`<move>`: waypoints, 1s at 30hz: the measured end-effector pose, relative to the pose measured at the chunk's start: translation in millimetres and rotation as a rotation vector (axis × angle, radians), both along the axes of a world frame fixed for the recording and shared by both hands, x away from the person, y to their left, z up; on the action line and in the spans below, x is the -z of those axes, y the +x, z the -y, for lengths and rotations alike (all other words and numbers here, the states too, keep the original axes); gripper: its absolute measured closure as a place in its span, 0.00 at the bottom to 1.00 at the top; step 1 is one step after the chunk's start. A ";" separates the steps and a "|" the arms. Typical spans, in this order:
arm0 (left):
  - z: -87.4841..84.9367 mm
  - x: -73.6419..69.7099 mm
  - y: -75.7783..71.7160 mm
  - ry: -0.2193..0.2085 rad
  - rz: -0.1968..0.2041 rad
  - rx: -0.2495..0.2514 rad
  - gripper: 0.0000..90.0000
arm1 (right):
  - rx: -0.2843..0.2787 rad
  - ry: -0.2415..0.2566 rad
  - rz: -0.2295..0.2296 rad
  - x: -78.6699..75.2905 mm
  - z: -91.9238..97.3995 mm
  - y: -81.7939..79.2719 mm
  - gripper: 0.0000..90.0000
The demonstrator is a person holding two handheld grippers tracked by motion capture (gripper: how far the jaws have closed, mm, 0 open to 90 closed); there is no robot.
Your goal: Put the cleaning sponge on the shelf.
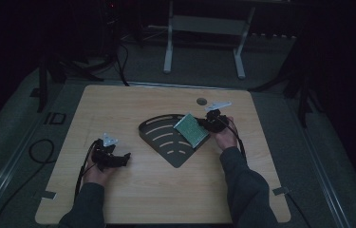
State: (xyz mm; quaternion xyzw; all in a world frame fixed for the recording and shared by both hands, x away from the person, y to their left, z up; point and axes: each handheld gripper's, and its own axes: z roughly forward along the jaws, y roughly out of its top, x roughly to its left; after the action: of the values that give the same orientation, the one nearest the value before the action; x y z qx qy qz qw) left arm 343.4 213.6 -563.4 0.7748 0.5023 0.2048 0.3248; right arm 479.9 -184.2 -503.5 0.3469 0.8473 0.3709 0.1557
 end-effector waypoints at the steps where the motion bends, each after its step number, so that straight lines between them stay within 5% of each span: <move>1: 0.0 0.0 0.0 0.000 0.000 0.000 0.15 | -0.004 -0.006 -0.002 0.7 -0.3 0.3 1.00; 14: 0.0 0.0 -0.1 0.001 0.000 0.000 0.15 | -0.035 -0.050 -0.023 5.0 -9.2 -0.4 1.00; 25: -0.1 0.0 -0.1 0.000 0.000 0.000 0.15 | -0.005 -0.099 -0.038 13.8 -10.6 0.3 0.98; 30: -0.1 0.0 -0.2 0.000 0.000 0.000 0.15 | 0.031 -0.061 -0.032 14.9 -2.1 -1.9 0.87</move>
State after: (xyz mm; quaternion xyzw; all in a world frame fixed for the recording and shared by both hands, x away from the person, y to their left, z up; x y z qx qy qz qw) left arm 343.3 213.7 -563.4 0.7748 0.5022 0.2048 0.3249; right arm 477.9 -182.1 -518.5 0.3609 0.8551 0.3368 0.1586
